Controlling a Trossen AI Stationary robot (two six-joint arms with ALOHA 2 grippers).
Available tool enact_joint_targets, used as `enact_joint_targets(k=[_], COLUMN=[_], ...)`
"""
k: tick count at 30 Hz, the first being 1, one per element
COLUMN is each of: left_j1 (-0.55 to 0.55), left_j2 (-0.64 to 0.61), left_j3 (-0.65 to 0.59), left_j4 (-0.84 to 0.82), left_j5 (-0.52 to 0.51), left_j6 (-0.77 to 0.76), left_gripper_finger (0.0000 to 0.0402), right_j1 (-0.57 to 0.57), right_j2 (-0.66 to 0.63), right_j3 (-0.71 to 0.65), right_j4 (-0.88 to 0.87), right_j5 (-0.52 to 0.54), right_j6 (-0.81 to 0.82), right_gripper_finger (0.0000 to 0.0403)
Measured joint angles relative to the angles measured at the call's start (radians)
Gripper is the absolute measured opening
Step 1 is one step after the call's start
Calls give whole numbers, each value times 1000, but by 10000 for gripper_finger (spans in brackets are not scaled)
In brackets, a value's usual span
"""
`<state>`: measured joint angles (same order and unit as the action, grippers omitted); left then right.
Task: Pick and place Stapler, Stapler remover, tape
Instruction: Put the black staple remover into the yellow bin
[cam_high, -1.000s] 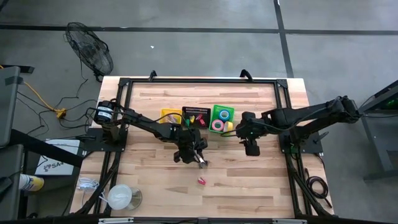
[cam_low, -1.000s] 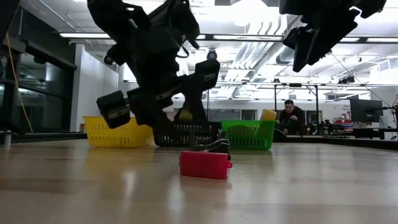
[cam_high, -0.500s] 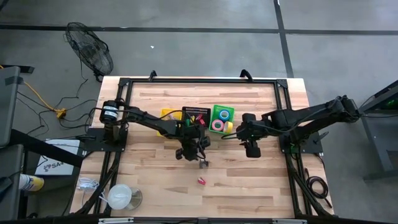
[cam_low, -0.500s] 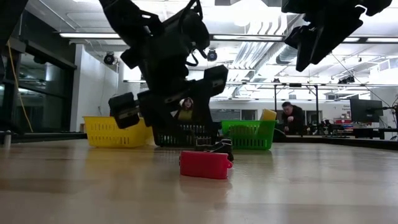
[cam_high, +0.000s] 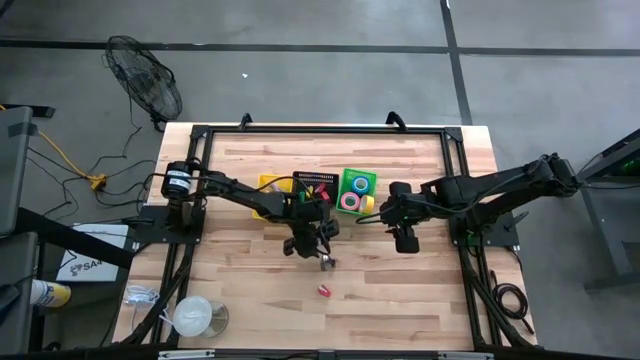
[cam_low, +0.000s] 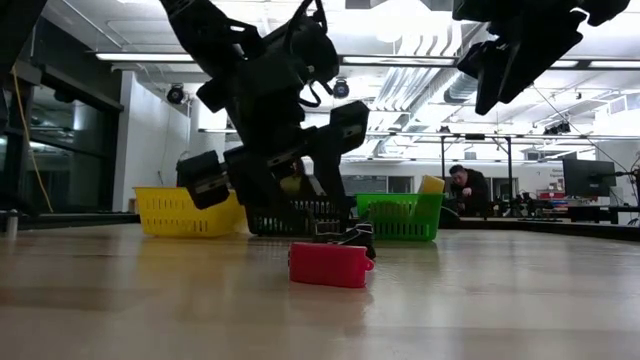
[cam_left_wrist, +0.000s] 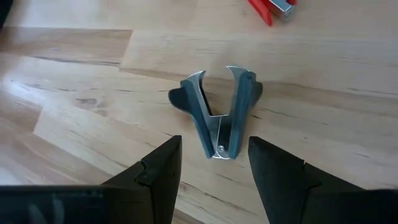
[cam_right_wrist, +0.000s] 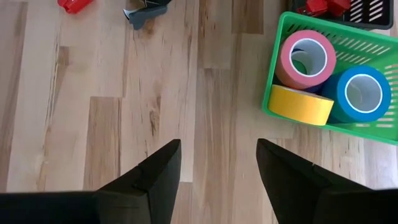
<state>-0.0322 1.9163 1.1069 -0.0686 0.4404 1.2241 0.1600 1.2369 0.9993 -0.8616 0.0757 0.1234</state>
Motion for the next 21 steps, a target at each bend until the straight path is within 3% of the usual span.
enact_joint_targets(k=[4,7,15,17,21], left_j1=[0,-1,-9,-21,-22], left_j2=[0,-11,-18,-17,-17], left_j3=[0,4,168,198,313], left_j4=[-8,-25,-242,-253,-313], left_j5=[-14,-92,-271,-332,-491], left_j6=[2,-29,-152,-255,-600], left_gripper_finger=[182,182,198,220,277], right_j1=[0,0,0,0,0], right_j2=[0,0,0,0,0], right_j3=[0,0,0,0,0], right_j4=[0,-1,-17,-20,-41], right_j5=[0,0,-17,-19,-19], right_j6=[0,0,0,0,0], right_gripper_finger=[201,200,200,200,201])
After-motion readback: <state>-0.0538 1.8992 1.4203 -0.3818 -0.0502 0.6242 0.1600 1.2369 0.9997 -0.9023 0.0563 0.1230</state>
